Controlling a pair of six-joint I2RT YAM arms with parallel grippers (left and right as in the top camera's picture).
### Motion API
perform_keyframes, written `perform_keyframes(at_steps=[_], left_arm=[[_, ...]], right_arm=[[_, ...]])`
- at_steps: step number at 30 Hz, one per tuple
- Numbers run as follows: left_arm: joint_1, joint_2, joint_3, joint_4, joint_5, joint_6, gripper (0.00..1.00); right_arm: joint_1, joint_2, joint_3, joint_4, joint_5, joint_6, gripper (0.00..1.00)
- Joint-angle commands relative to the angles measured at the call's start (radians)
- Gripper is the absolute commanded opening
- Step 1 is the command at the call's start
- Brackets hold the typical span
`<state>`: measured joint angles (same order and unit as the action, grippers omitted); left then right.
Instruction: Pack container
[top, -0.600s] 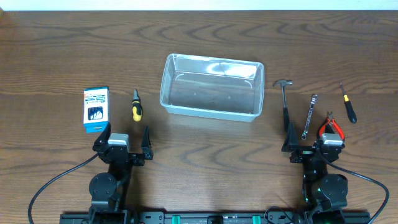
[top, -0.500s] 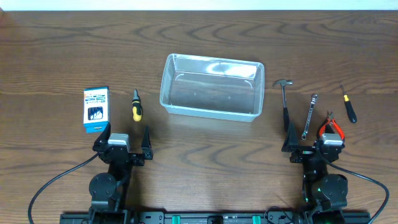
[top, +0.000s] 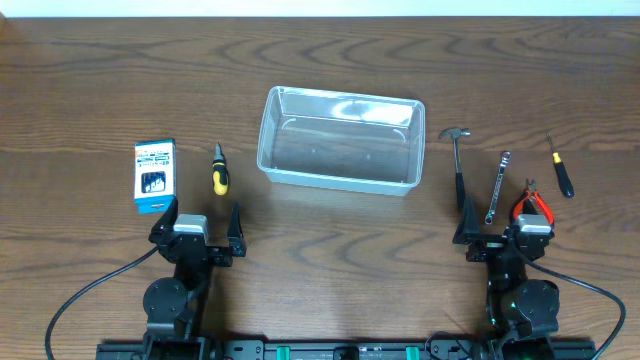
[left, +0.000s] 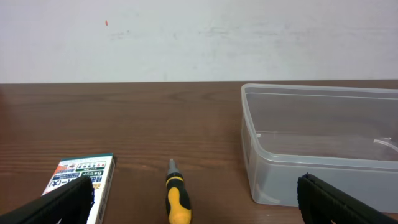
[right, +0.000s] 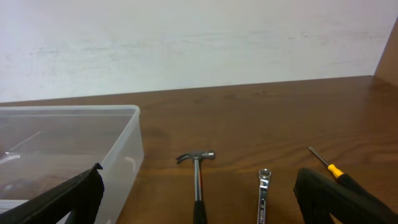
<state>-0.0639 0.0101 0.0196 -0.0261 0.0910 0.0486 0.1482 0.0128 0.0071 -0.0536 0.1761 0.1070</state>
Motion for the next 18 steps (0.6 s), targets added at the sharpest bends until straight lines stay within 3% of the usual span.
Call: perform_keyframes(at_steps=[1,18], left_arm=[[-0.006,-0.006,-0.016,-0.036,0.032,-0.005,0.98],[-0.006,-0.006,-0.016,-0.035,0.029,-0.005,0.98]], right_arm=[[0.001,-0.006,-0.002,-0.002,0.015,0.016,0.99],[0.001,-0.006,-0.002,0.056,0.013,0.022,0.99]])
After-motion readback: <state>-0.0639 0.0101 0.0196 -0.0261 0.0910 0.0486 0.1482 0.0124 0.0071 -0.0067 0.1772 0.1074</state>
